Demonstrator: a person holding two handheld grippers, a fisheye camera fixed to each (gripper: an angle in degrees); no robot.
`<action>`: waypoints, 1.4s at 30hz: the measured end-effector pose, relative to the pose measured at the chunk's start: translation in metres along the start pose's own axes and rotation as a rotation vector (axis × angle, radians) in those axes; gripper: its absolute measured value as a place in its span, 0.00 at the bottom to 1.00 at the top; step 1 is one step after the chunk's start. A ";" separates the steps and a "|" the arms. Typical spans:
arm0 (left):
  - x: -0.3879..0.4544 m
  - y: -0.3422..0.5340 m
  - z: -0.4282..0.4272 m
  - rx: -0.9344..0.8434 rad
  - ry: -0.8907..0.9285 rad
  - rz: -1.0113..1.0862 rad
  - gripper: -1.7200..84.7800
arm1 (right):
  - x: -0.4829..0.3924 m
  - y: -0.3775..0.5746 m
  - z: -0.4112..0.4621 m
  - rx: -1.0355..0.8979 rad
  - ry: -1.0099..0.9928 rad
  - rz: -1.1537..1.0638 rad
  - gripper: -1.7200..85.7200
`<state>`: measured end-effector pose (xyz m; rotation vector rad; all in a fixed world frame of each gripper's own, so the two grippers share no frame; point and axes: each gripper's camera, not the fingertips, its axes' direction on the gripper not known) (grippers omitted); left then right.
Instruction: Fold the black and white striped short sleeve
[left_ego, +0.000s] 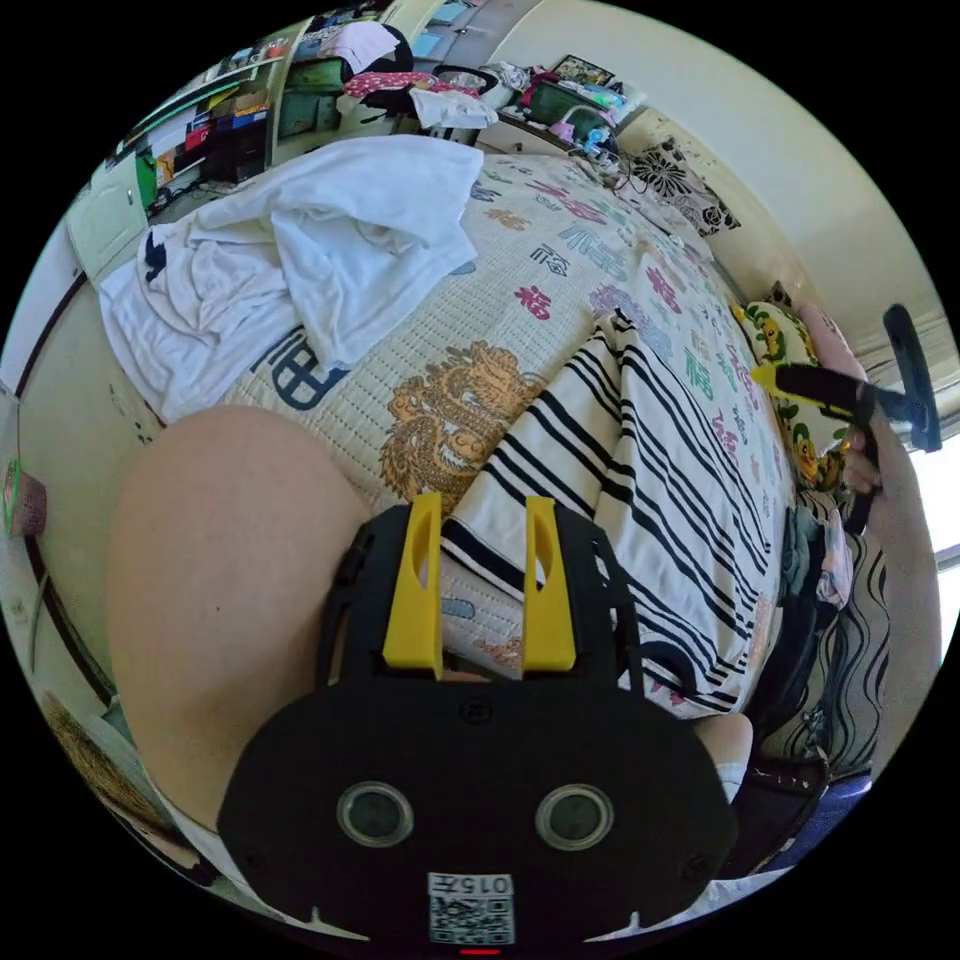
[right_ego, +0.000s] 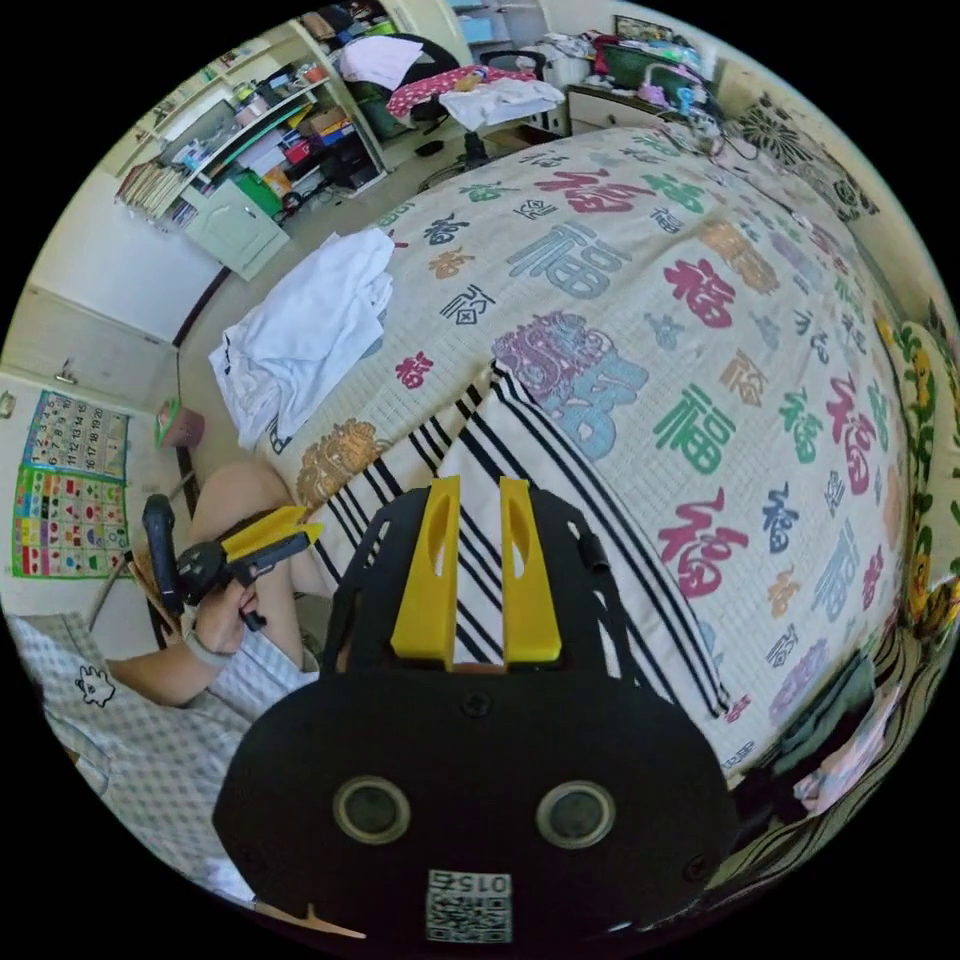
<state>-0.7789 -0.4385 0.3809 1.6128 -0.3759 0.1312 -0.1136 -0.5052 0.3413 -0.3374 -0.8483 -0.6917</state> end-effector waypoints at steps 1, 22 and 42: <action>0.000 -0.002 0.005 -0.039 0.004 0.012 0.16 | -0.004 -0.024 0.010 -0.026 0.007 -0.017 0.10; -0.027 0.040 -0.014 0.011 0.338 -0.065 0.01 | -0.003 -0.167 0.098 -0.293 0.189 -0.024 0.01; 0.205 0.195 -0.057 0.124 0.503 0.812 0.01 | 0.205 0.083 -0.111 0.261 -0.411 0.141 0.02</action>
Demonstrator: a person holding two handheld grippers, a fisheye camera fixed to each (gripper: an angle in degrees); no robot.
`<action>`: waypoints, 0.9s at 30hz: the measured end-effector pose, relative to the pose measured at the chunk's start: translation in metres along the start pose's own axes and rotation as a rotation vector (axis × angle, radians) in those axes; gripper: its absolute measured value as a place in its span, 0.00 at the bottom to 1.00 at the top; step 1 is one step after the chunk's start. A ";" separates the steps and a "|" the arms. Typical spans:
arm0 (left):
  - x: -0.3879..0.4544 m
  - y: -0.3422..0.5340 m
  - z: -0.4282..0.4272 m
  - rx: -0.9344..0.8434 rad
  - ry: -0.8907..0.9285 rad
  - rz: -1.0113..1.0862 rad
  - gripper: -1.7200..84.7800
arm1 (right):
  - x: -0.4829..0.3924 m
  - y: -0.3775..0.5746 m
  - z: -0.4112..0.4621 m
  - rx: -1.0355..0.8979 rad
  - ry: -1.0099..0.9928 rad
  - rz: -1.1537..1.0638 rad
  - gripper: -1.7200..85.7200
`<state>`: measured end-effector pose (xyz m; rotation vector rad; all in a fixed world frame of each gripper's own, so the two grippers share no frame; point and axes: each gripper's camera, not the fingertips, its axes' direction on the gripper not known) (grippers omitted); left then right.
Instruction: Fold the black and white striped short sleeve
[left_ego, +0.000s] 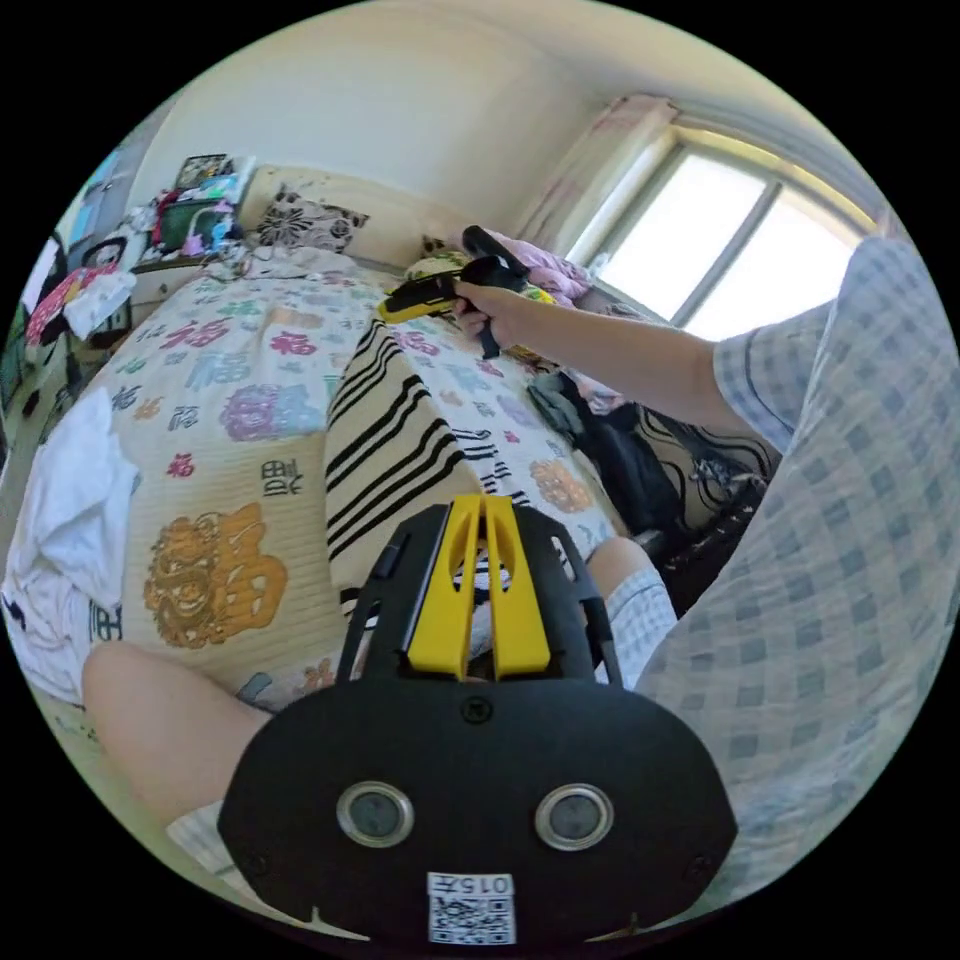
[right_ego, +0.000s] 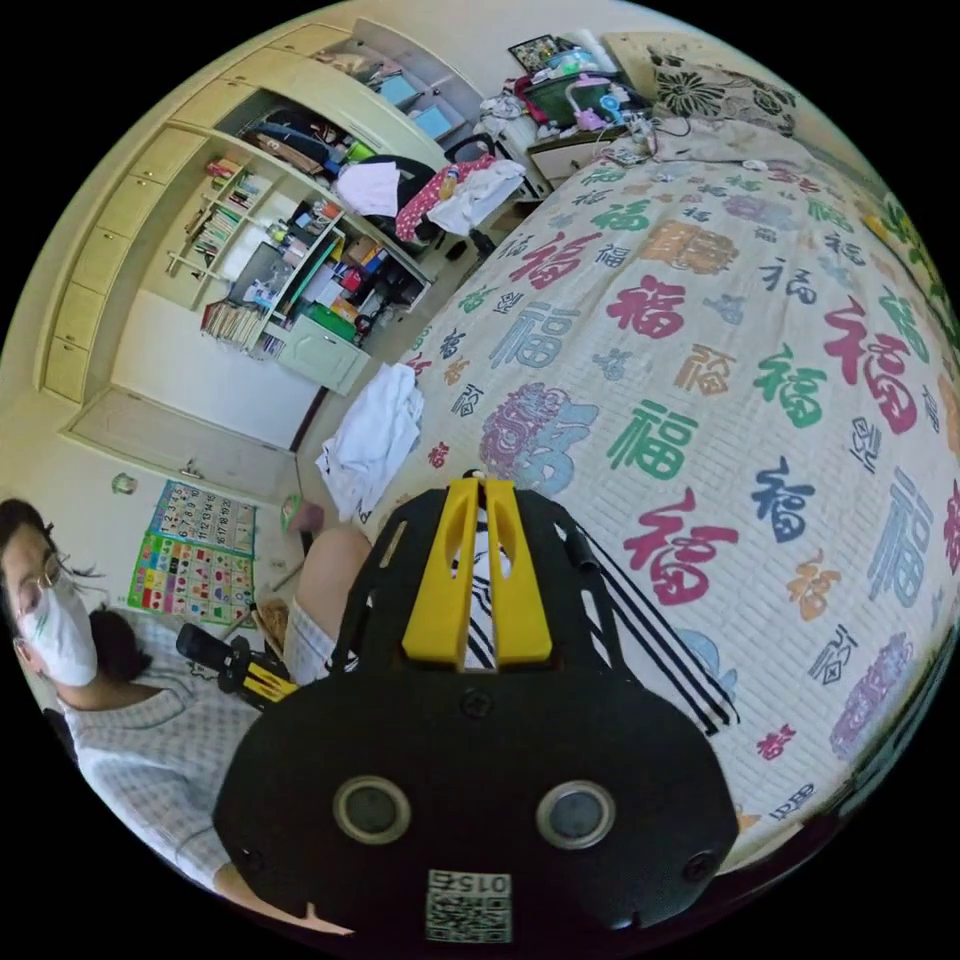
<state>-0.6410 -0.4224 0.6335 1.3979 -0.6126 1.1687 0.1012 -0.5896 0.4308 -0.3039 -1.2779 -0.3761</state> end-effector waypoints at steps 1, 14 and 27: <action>0.021 -0.003 0.025 -0.030 0.028 0.052 0.01 | 0.019 0.022 -0.021 0.009 0.021 0.020 0.02; 0.153 -0.004 0.269 -0.364 0.060 0.381 0.01 | 0.205 0.194 -0.108 0.059 -0.059 0.326 0.02; 0.117 -0.045 0.347 -0.438 0.338 0.423 0.09 | 0.231 0.307 -0.192 0.208 -0.006 0.484 0.11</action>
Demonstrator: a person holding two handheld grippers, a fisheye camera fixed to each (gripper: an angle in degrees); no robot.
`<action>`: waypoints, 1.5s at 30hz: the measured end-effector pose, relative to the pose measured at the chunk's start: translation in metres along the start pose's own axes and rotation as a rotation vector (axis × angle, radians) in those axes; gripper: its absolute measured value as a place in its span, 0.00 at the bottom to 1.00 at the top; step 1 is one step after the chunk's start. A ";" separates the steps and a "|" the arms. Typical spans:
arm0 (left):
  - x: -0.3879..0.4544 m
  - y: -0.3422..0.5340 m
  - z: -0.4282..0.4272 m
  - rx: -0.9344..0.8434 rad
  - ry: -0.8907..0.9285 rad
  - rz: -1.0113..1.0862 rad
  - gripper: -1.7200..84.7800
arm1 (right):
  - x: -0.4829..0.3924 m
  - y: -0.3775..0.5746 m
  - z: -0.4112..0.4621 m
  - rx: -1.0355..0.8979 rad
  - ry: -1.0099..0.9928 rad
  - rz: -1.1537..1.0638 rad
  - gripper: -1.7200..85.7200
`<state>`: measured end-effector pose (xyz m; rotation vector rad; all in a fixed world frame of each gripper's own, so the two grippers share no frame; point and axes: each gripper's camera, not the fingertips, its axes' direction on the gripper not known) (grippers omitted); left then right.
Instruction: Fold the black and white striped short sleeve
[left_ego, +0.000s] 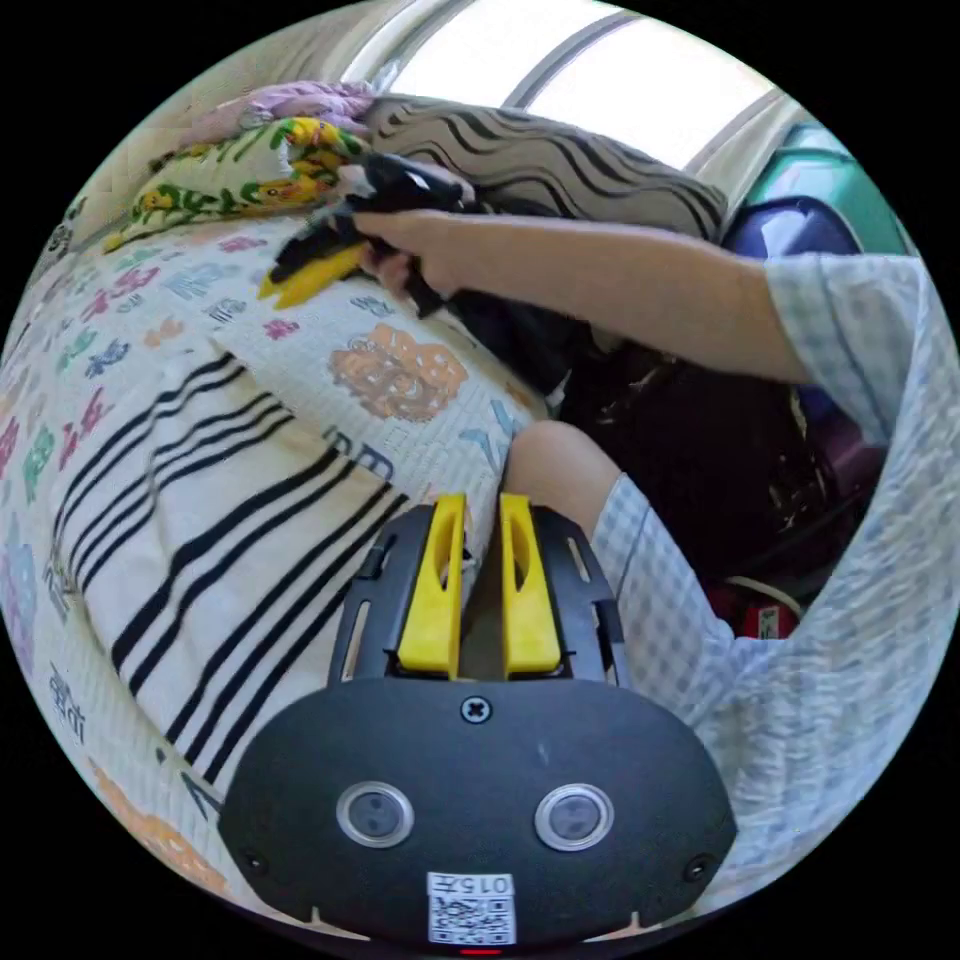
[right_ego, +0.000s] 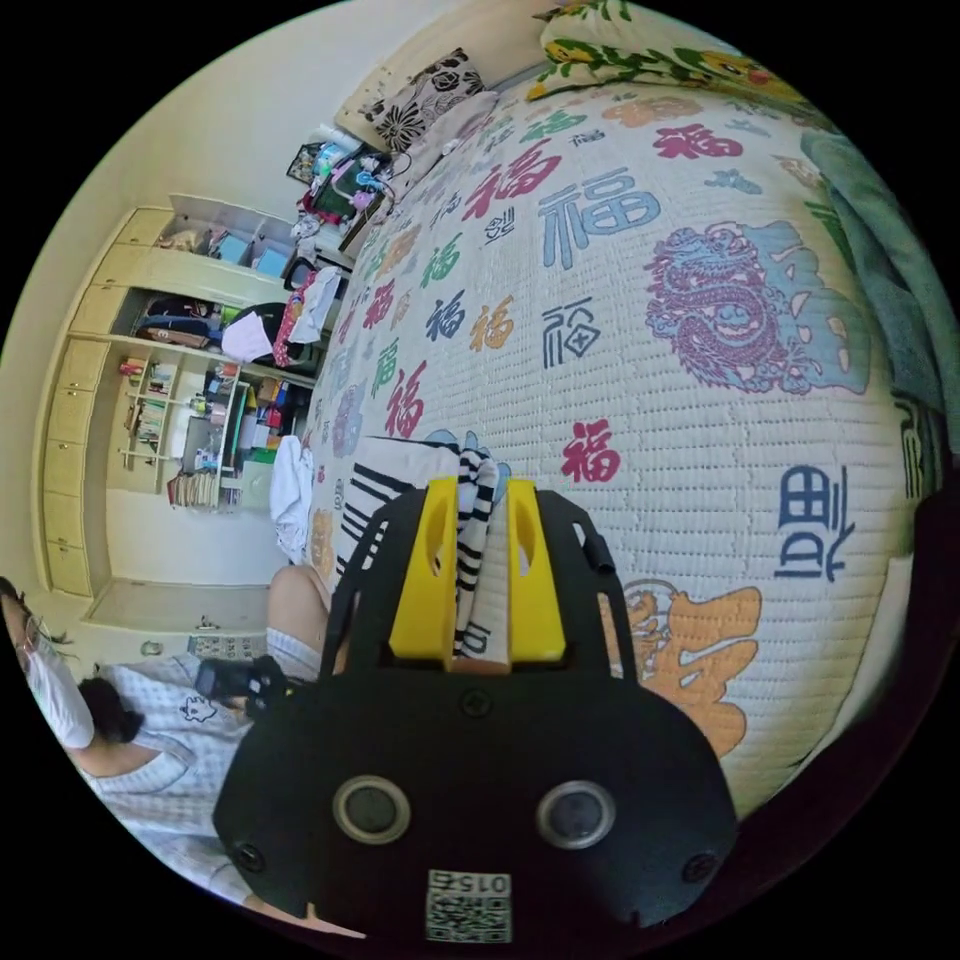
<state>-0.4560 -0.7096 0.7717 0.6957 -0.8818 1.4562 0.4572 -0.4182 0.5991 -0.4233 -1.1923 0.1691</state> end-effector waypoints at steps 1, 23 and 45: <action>-0.018 0.000 -0.030 0.101 -0.064 -0.033 0.09 | -0.003 0.004 -0.003 -0.008 0.010 -0.014 0.12; -0.325 0.031 -0.088 0.012 -0.358 -0.569 0.08 | 0.038 0.069 -0.035 -0.063 -0.065 0.043 0.09; -0.233 0.215 -0.105 0.079 0.033 -0.715 0.01 | 0.028 0.273 -0.040 -0.252 0.052 0.148 0.03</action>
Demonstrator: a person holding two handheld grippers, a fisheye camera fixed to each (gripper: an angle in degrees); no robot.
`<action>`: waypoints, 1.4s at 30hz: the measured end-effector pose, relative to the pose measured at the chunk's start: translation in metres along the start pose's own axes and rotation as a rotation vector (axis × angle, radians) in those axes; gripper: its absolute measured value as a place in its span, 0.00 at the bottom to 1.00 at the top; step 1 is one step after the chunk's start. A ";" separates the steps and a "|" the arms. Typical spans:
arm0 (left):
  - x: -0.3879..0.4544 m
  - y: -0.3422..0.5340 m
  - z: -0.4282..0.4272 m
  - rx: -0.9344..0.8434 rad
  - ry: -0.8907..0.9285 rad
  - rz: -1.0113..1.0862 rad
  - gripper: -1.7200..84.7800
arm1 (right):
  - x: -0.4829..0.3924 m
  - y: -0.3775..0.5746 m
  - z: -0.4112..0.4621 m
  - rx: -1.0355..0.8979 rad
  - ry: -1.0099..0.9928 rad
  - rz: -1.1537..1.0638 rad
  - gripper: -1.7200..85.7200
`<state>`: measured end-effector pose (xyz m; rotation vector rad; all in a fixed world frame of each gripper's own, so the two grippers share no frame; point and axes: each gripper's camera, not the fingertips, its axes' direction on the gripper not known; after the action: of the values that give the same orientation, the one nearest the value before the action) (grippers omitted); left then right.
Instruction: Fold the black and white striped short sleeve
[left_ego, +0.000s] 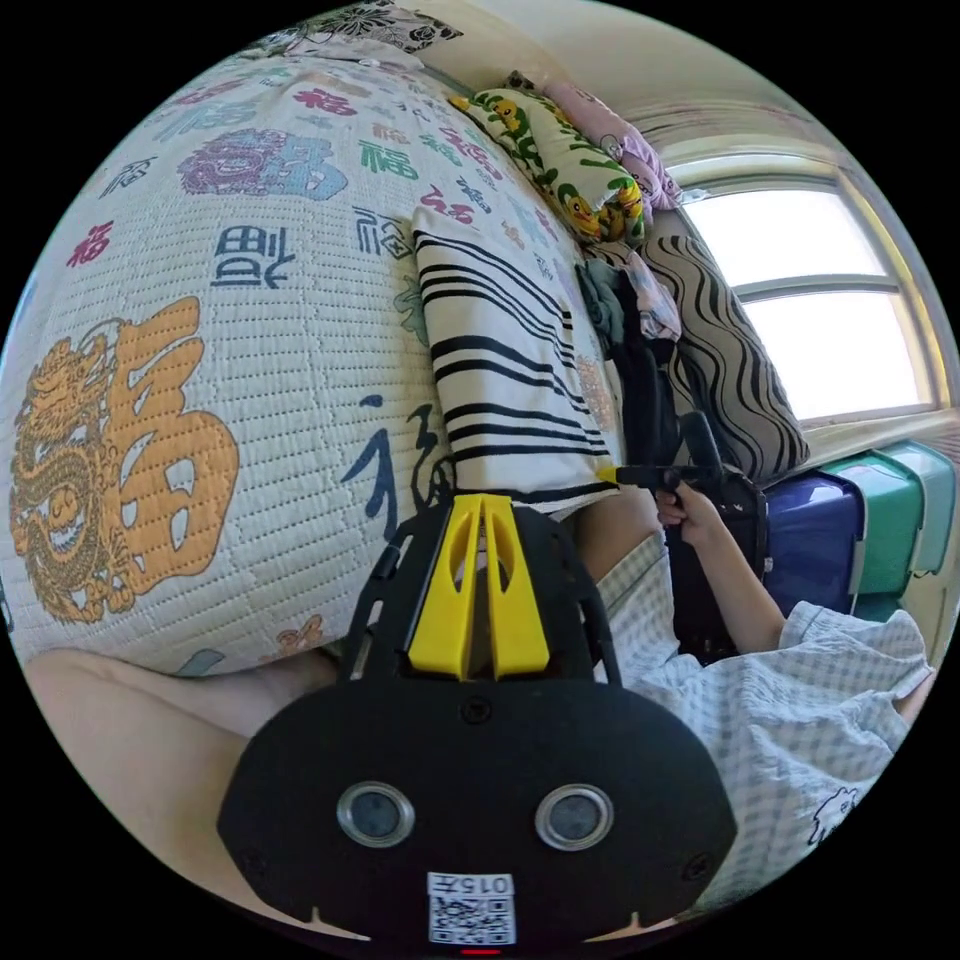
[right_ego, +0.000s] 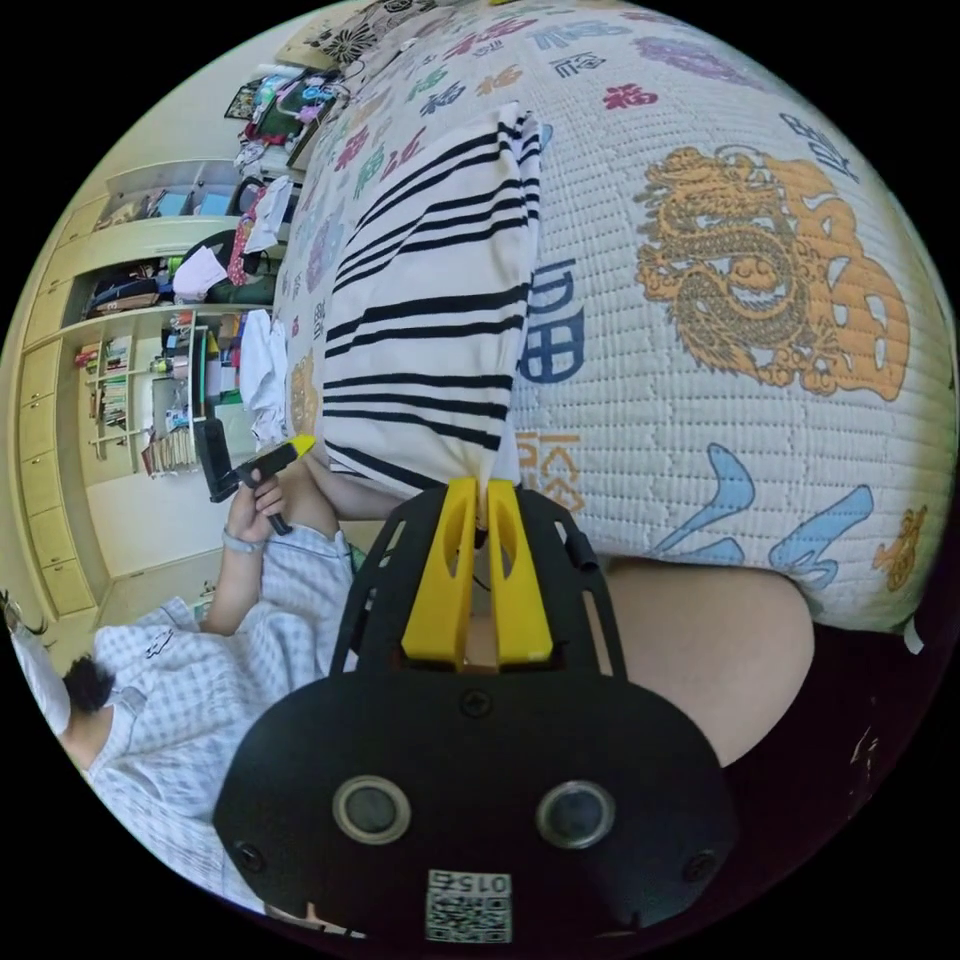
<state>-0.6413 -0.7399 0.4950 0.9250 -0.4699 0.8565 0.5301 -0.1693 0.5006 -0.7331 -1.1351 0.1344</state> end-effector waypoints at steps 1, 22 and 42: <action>0.002 0.008 -0.001 -0.010 -0.046 0.001 0.01 | 0.001 0.004 -0.003 0.008 0.007 0.004 0.03; 0.119 0.081 0.073 -0.012 -0.545 0.552 0.03 | 0.027 0.041 0.004 0.065 -0.134 0.150 0.03; 0.147 0.120 0.092 -0.034 -0.608 0.628 0.07 | 0.020 0.043 0.006 -0.011 -0.091 0.104 0.03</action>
<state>-0.6511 -0.7157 0.7047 1.0163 -1.3464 1.1154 0.5451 -0.1247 0.4921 -0.8021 -1.1854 0.2516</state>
